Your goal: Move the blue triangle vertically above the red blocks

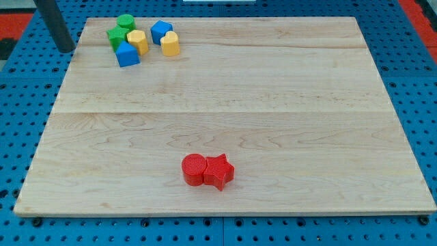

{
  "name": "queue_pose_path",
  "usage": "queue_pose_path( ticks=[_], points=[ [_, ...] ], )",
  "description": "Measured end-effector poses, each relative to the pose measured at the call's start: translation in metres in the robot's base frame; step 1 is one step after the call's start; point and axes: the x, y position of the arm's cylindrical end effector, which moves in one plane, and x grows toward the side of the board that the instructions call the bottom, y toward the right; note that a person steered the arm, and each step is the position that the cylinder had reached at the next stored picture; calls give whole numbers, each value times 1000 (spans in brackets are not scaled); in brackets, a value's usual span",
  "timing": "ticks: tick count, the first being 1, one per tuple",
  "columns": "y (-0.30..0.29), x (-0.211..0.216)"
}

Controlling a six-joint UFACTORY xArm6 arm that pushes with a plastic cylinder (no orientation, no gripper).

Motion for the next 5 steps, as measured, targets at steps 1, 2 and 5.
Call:
queue_pose_path(
  ticks=[1,2,5],
  points=[
    [23,12],
    [37,12],
    [60,33]
  ],
)
